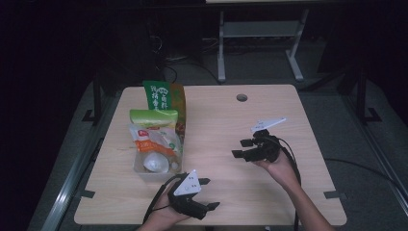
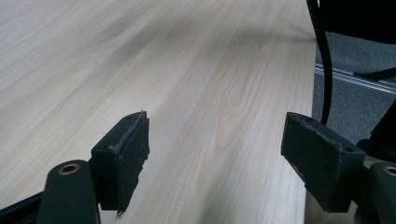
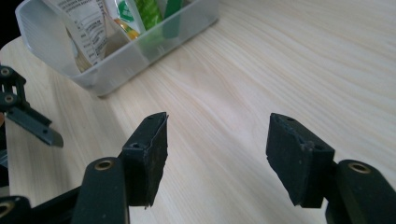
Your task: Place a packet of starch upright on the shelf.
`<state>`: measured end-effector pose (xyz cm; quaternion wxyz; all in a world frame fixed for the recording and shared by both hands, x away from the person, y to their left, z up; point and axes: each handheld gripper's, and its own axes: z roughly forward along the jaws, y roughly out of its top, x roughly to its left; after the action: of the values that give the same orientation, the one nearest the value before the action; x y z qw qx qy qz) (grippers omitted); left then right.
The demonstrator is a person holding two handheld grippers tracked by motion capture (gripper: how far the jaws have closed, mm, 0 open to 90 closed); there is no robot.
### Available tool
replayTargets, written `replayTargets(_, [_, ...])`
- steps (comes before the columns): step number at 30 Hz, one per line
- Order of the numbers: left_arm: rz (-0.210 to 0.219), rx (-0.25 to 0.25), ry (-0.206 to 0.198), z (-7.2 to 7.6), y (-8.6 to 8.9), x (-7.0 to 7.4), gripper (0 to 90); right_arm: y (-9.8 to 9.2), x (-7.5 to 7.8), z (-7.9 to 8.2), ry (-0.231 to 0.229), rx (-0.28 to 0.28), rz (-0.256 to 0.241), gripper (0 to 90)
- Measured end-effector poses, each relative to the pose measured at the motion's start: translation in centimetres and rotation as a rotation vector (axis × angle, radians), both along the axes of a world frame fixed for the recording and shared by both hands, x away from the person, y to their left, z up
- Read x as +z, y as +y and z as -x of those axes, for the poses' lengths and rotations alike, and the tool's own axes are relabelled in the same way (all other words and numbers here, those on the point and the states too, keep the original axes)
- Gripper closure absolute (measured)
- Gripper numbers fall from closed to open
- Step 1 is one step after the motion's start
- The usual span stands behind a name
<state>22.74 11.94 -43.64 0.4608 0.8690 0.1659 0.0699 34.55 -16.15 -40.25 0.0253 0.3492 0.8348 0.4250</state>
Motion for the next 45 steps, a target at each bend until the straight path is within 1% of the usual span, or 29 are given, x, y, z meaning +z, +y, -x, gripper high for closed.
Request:
replayTargets(2, [-0.001,0.000,-0.002,0.0,0.0,0.0,22.9,-0.5,-0.2,0.3,0.013,-0.017,-0.001,37.8])
replayTargets(3, [0.008,0.005,0.002,0.0,0.0,0.0,22.8,-1.0,-0.4,0.4,0.007,-0.015,0.000,37.8])
replayTargets(8, [0.004,0.007,0.003,-0.1,0.0,0.0,22.8,-2.3,-0.9,0.9,0.025,-0.041,0.002,37.4])
replayTargets(11, [0.004,0.006,0.002,-0.1,-0.1,-0.1,22.7,-3.0,-1.3,1.1,0.023,-0.054,-0.007,37.2])
replayTargets(13, [0.002,0.005,0.000,-0.1,-0.1,-0.1,22.7,-3.2,-1.4,1.2,0.028,-0.058,-0.006,37.2])
replayTargets(14, [0.001,0.005,0.002,-0.1,-0.1,-0.1,22.6,-3.8,-1.6,1.4,0.030,-0.065,-0.008,37.2])
replayTargets(20, [0.001,0.010,0.002,-0.2,-0.1,-0.1,22.5,-5.2,-2.0,2.1,0.044,-0.091,-0.016,36.4])
replayTargets(22, [0.001,0.011,0.002,-0.2,-0.1,-0.2,22.5,-5.3,-2.1,2.1,0.039,-0.091,-0.015,36.3])
replayTargets(23, [0.002,0.011,0.001,-0.2,-0.1,-0.1,22.4,-5.7,-2.2,2.3,0.045,-0.103,-0.015,36.1])
replayTargets(25, [0.003,0.012,0.000,-0.2,0.0,-0.1,22.4,-6.2,-2.4,2.6,0.040,-0.107,-0.018,35.8])
replayTargets(28, [0.004,0.013,0.000,-0.2,0.0,-0.1,22.4,-6.5,-2.5,2.7,0.046,-0.115,-0.015,34.9])
replayTargets(29, [0.002,0.013,0.000,-0.3,0.1,-0.1,22.4,-7.0,-2.8,3.0,0.052,-0.124,-0.015,34.8])
replayTargets(32, [0.004,0.015,-0.004,-0.3,0.1,-0.1,22.4,-7.5,-3.1,3.3,0.057,-0.135,-0.018,34.7])
replayTargets(36, [0.005,0.021,0.005,-0.3,0.1,-0.1,22.4,-8.3,-3.5,3.9,0.067,-0.148,-0.020,34.5])
replayTargets(45, [-0.002,0.023,0.003,-0.4,0.2,-0.2,22.2,-9.8,-4.4,5.1,0.074,-0.180,-0.028,33.6])
